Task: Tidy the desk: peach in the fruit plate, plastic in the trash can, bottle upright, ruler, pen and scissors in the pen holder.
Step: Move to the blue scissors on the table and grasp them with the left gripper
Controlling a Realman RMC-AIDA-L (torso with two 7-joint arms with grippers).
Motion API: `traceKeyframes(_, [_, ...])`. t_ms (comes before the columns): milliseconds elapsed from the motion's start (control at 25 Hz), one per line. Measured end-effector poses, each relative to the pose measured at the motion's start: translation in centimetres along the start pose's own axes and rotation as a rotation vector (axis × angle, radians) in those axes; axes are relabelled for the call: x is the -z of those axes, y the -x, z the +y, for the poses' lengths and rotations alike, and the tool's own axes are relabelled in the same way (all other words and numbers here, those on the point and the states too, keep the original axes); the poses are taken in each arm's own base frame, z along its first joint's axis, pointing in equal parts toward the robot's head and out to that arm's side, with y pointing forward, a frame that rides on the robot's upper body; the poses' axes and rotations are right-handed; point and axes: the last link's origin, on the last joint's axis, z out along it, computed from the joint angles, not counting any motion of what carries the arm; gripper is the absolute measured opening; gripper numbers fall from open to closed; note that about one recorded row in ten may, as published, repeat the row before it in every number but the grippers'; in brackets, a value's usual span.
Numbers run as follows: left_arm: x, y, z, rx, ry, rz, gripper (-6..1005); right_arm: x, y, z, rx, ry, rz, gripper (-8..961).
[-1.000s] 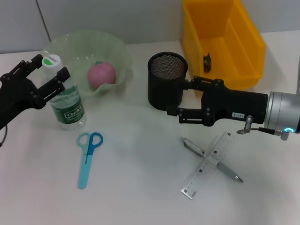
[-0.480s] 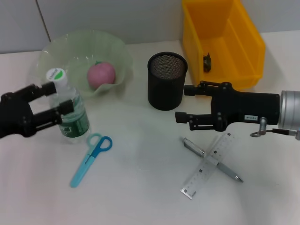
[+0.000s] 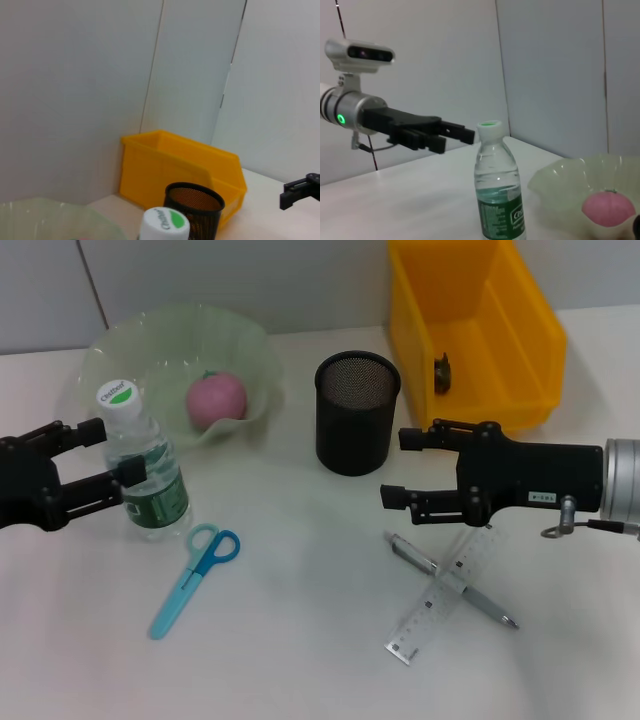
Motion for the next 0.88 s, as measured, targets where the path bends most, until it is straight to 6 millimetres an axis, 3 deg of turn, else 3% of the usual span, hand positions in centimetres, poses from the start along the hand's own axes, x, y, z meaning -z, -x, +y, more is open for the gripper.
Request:
traceKeyframes(400, [0.4, -1.3, 1.8, 0.013, 0.076, -0.172, 789, 0.3, -0.2, 0.0, 0.000, 0.000, 0.015, 815])
traceKeyframes(880, [-2.7, -4.2, 4.4, 0.074, 0.107, -0.387, 788, 0.4, -0.5, 0.6, -0.006, 0.065, 0.099, 815])
